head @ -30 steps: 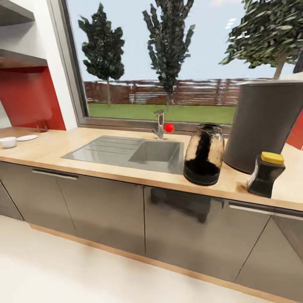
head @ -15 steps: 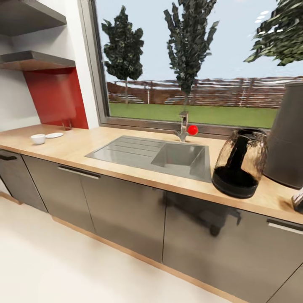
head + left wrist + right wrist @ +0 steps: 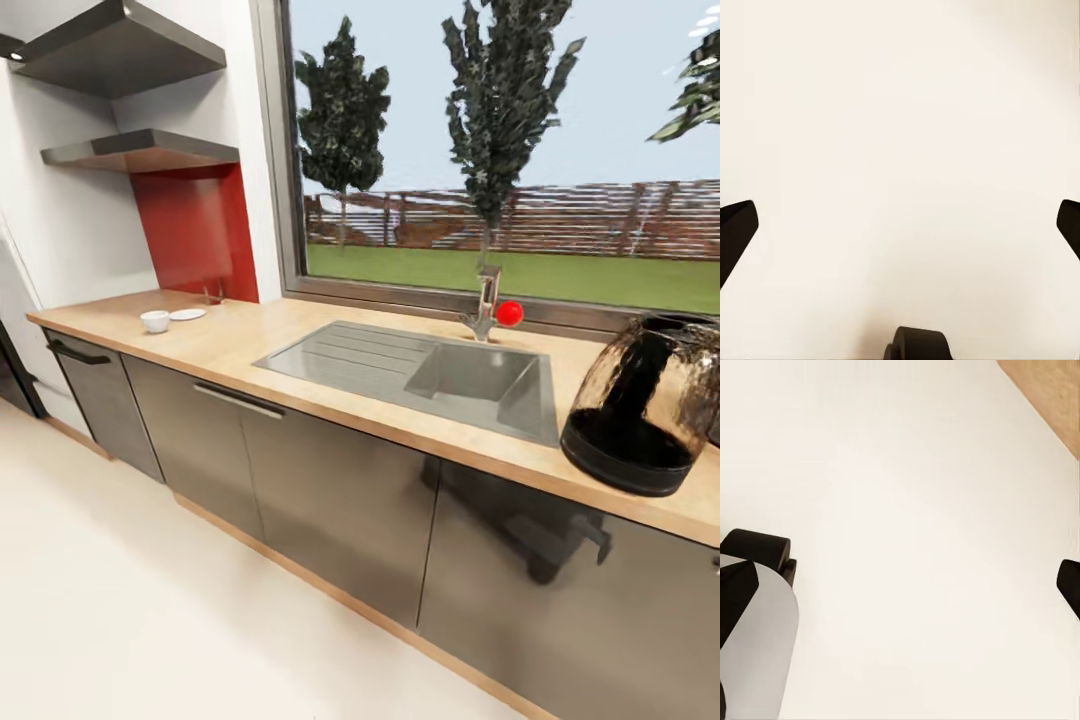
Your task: Set up a coffee station on the kitchen countertop: keep the coffee maker on the countertop, move the bottle of coffee from the kitchen shelf to the counter next to the coffee maker, place a paper coffee filter on top of the coffee maker, put the saucer next to the coffee maker with the coffee cup on the saucer, and place the electric kettle next to the coffee maker.
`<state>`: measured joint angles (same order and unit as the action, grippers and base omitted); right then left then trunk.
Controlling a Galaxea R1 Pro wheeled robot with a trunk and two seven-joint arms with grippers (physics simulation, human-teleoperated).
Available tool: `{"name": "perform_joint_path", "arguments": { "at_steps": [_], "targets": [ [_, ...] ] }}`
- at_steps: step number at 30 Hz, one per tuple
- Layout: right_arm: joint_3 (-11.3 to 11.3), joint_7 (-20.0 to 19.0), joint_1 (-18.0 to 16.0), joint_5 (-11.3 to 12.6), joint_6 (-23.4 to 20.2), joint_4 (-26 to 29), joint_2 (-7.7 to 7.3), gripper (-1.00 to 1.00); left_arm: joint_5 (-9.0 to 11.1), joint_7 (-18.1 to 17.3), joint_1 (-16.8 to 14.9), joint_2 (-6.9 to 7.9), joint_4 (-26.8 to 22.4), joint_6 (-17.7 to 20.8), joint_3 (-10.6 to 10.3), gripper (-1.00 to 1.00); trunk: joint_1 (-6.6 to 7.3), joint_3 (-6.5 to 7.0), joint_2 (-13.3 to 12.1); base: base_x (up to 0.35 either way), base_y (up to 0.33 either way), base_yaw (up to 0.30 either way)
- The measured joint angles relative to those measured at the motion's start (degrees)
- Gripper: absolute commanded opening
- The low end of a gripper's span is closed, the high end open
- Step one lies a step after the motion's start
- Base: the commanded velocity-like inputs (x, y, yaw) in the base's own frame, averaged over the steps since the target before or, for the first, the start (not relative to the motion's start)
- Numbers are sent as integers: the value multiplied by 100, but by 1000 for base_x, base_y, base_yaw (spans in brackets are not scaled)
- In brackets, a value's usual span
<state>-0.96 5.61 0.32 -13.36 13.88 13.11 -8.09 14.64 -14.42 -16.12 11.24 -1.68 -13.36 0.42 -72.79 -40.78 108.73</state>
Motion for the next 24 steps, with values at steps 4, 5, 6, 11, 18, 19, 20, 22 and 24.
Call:
{"name": "perform_joint_path", "arguments": {
  "at_steps": [4, 5, 6, 11, 18, 19, 20, 22, 24],
  "targets": [
    [0, 1, 0, 0, 1, 0, 1, 100, 0, 0, 0, 0, 0, 0, 0, 100, 0, 0, 0, 0, 0, 270],
    [0, 1, 0, 0, 1, 0, 1, 100, 0, 0, 0, 0, 0, 0, 0, 100, 0, 0, 0, 0, 0, 270],
    [0, 3, 0, 0, 1, 0, 1, 100, 0, 0, 0, 0, 0, 0, 0, 100, 0, 0, 0, 0, 0, 270],
    [1, 7, 0, 0, 1, 0, 1, 100, 0, 0, 1, 0, 0, 0, 0, 100, 0, 0, 0, 0, 0, 270],
    [0, -3, 0, -4, -4, -1, 0, 100, -1, 1, -1, 0, 2, -1, 0, 100, 2, 0, 0, 103, 66, 186],
    [0, -6, 0, -5, -5, -1, 1, 100, -1, 1, -2, 0, 2, -1, 0, 100, 3, 0, 0, 248, 161, 117],
    [0, -7, 0, -7, -5, -1, 1, 100, -1, 1, -1, 0, 2, -1, 0, 100, 3, 0, 0, 254, 165, 147],
    [0, -8, 0, -4, -6, -1, 1, 100, -1, 0, -1, 0, 1, -1, 0, 100, 3, 0, 0, 263, 177, 200],
    [0, -4, 0, -2, -7, 0, 1, 100, 0, 0, 0, 0, 1, -1, 0, 100, 3, 0, 0, 270, 188, 240]
  ]
}}
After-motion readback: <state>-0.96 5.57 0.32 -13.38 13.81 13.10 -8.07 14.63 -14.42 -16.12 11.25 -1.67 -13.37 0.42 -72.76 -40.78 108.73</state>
